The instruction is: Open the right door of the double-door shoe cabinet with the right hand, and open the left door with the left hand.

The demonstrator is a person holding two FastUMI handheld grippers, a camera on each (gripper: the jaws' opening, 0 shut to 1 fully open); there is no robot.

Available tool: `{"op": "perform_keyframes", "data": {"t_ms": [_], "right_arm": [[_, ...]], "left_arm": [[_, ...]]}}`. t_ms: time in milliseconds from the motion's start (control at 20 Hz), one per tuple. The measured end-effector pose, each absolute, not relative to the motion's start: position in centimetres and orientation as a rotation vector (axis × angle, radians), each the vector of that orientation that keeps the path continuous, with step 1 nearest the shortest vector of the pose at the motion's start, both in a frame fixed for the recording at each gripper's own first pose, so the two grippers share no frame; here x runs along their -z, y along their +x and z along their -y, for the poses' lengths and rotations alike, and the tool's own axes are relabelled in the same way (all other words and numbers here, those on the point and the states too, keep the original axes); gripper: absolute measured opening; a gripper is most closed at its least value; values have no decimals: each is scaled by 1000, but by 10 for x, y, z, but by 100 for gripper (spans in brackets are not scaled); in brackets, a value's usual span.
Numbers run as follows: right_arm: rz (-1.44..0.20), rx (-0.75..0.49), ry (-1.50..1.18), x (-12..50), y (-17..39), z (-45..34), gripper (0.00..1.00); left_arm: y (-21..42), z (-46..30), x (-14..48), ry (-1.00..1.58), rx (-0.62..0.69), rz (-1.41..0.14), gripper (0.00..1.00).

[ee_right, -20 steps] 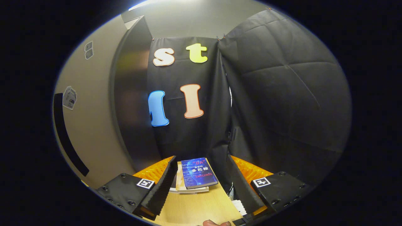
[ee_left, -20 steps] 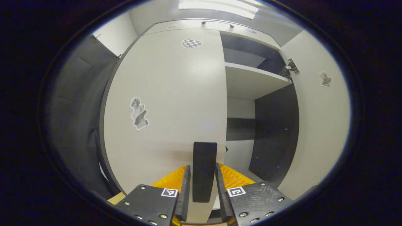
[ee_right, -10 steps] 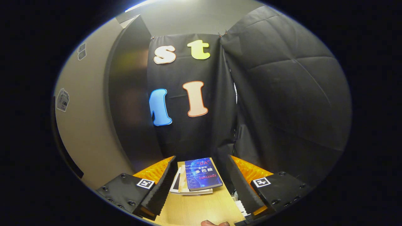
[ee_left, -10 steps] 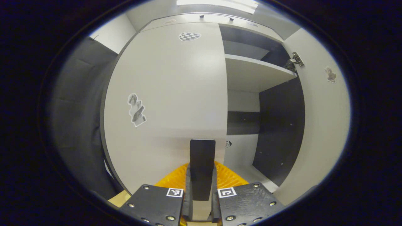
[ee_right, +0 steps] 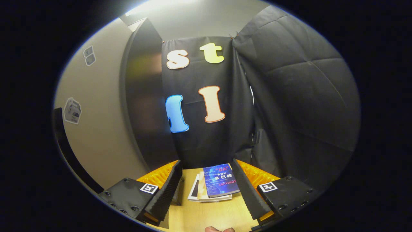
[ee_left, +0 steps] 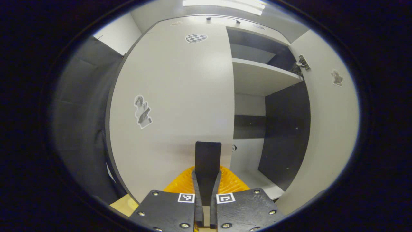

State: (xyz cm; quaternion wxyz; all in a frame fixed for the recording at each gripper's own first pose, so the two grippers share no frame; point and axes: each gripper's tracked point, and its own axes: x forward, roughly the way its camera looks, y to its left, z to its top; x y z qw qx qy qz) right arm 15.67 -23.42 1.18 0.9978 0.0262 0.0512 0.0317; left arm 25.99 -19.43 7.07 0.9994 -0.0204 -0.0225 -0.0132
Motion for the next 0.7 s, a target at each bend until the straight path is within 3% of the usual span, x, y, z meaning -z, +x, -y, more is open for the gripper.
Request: {"op": "perform_keyframes", "data": {"t_ms": [50,100,150,200,300,350,400,450,700], "right_arm": [[-102,-52,47,-13,153,235,98],[-104,-44,40,-13,147,233,92],[-105,-35,33,-14,142,231,92],[-105,-27,25,-14,137,231,98],[-107,-15,14,-13,125,226,98],[-107,-10,12,-14,119,223,92],[-110,-2,17,-12,113,220,92],[-115,11,33,-12,107,217,98],[-116,33,65,-14,70,196,92]], "left_arm": [[258,194,-71,-44,35,47,10],[256,193,-71,-48,44,46,10],[253,192,-72,-53,53,46,10],[248,192,-73,-56,61,46,10],[239,190,-74,-54,77,46,10],[235,188,-74,-55,87,45,10],[232,187,-74,-59,98,43,10],[229,186,-75,-63,109,43,10],[207,176,-72,-70,164,44,10]]}}
